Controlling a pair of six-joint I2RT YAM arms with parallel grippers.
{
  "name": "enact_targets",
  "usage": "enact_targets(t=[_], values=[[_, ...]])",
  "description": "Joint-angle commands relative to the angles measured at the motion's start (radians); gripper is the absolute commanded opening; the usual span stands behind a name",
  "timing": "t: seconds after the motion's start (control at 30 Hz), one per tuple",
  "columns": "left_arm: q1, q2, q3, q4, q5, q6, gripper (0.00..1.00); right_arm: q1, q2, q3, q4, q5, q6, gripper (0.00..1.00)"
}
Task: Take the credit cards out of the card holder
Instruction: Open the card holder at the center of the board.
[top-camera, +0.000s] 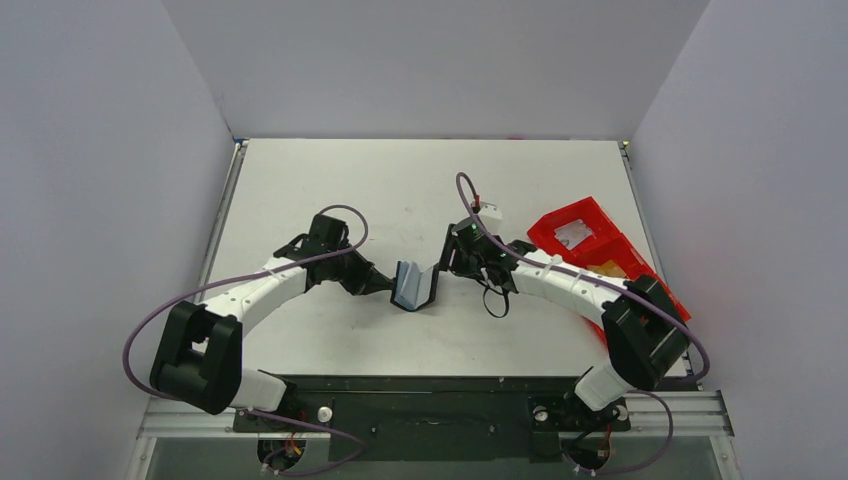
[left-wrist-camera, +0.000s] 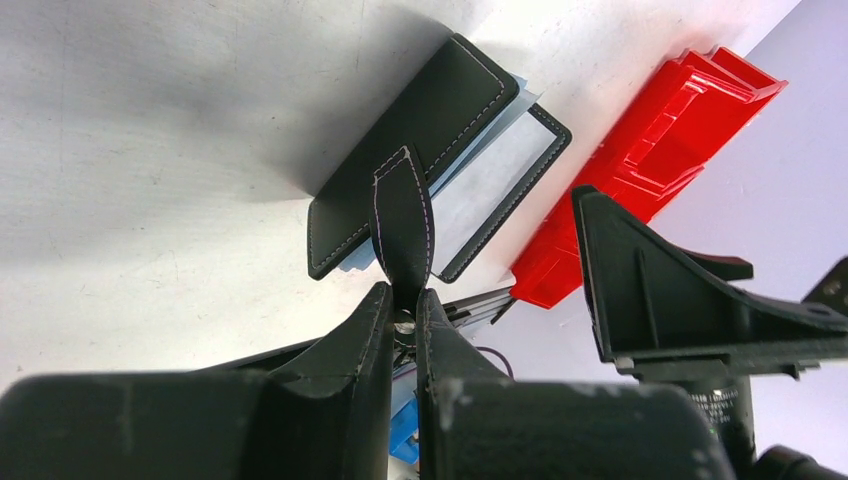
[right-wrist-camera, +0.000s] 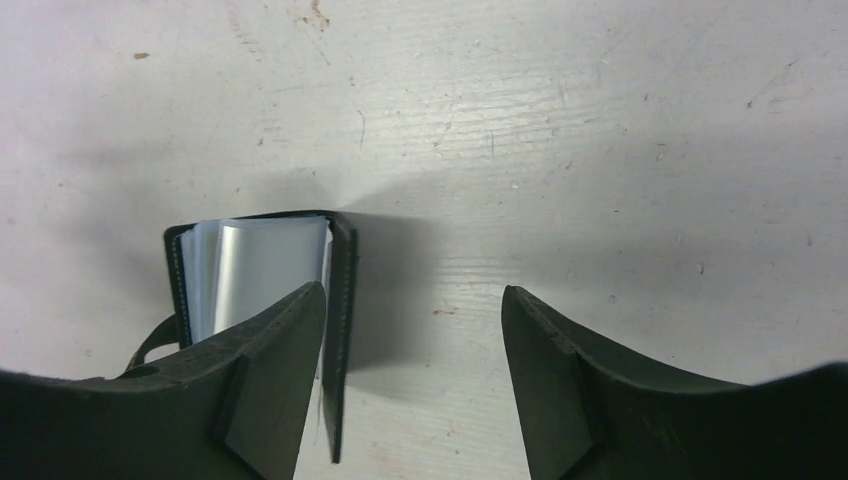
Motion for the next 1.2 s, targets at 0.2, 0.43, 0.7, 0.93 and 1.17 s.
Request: enact_targets(t=[0.2, 0.43, 0.7, 0.93, 1.17], values=[[-0.009, -0.044, -0.021, 0.032, -0.005, -0.007, 0.0, 0.113, 0.013, 0.092, -0.026, 0.058, 0.008, 0.51], [-0.01, -0.051, -0.036, 0.041, -0.005, -0.008, 0.0, 0.143, 0.114, 0.113, -0.023, 0.038, 0.002, 0.43], [-0.011, -0.069, -0.041, 0.042, -0.004, -0.009, 0.0, 0.142, 0.138, 0.075, 0.006, 0.038, 0.005, 0.54], [-0.013, -0.075, -0.04, 0.038, -0.004, -0.009, 0.0, 0.142, 0.034, 0.037, 0.049, 0.054, 0.027, 0.61], [-0.013, -0.074, -0.04, 0.036, -0.005, -0.008, 0.0, 0.164, -0.033, 0.068, 0.028, 0.094, 0.013, 0.61]])
